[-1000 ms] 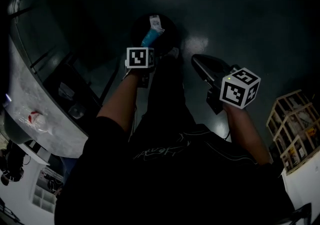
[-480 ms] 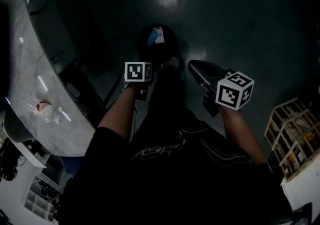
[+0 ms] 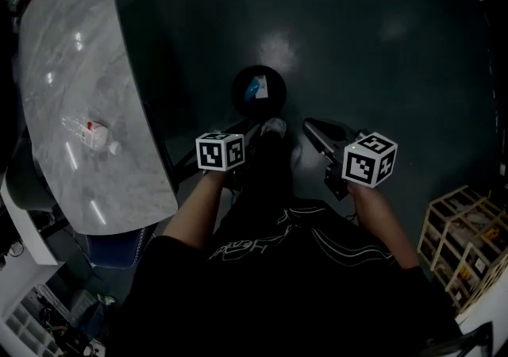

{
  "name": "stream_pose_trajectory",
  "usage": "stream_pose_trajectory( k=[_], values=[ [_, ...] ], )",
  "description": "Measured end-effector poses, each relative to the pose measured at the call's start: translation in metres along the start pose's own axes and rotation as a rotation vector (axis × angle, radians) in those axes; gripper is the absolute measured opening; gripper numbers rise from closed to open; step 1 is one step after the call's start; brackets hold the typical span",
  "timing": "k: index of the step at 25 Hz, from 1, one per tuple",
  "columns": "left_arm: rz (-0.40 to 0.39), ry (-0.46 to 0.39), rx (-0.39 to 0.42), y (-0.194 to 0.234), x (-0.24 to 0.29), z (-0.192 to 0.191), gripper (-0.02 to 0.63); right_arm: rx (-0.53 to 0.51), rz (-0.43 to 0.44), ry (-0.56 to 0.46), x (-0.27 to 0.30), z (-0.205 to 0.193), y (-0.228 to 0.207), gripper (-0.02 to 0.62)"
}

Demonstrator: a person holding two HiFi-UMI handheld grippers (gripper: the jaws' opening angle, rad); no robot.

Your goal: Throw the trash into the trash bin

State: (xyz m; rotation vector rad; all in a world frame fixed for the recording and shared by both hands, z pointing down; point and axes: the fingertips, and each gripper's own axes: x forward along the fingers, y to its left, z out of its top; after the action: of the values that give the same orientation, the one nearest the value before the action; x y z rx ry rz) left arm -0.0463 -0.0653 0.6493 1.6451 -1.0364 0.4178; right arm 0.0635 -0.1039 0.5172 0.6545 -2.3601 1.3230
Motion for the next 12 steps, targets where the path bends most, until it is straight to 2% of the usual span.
stream_pose_trajectory(
  k=[4, 7, 12],
  values=[
    [-0.076, -0.123, 0.104, -0.051, -0.055, 0.002, 0.140, -0.076, 0.057, -0.026, -0.023, -0.002, 0.046, 0.037],
    [-0.103, -0.196, 0.162, -0.087, -0.100, -0.005, 0.110, -0.131, 0.104, -0.051, -0.047, -0.004, 0.085, 0.036],
    [-0.133, -0.258, 0.237, -0.133, -0.166, -0.022, 0.055, -0.229, 0.164, -0.099, -0.081, -0.011, 0.146, 0.037]
  ],
)
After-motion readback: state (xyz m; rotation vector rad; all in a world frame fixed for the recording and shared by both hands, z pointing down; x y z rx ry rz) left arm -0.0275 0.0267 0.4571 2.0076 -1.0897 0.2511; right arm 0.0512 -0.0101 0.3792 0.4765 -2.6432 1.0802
